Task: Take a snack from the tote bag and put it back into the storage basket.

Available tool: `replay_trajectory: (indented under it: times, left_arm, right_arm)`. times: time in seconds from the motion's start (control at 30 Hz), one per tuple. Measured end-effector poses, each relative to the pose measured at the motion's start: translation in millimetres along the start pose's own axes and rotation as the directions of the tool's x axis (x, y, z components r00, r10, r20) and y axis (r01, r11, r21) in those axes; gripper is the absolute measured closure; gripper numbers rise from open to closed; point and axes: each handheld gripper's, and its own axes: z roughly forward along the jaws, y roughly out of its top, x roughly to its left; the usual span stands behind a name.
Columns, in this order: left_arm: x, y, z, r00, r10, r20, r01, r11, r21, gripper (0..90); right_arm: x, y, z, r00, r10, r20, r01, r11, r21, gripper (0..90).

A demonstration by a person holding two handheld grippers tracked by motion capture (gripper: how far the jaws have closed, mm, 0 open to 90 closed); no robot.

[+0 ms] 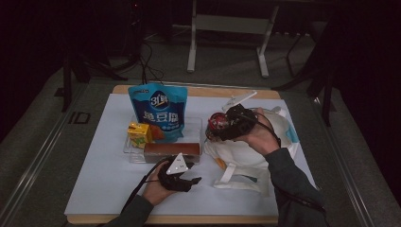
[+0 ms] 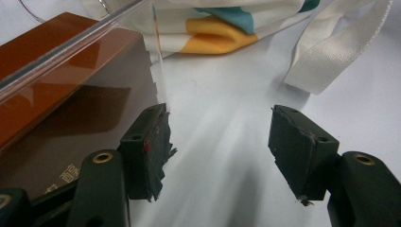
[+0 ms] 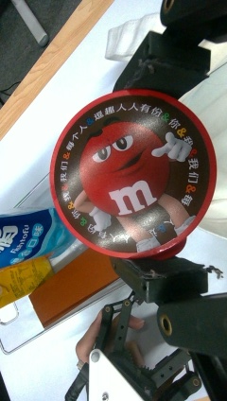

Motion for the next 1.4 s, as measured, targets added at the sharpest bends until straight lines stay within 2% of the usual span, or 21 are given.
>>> replay_trajectory:
  times: [0.77, 1.4]
  left_arm:
    - [-0.1, 0.0, 0.1, 1.0, 0.001, -0.001, -0.001, 1.0, 0.0, 38.8]
    - [-0.1, 0.0, 0.2, 1.0, 0.003, 0.001, -0.003, 1.0, 0.0, 38.8]
  right_arm:
    - [8.6, 15.2, 18.4, 0.9998, -0.011, -0.018, 0.011, 1.0, -0.005, 25.5]
    - [13.3, 19.3, 39.0, 0.9992, -0.011, -0.038, 0.01, 1.0, -0.006, 25.5]
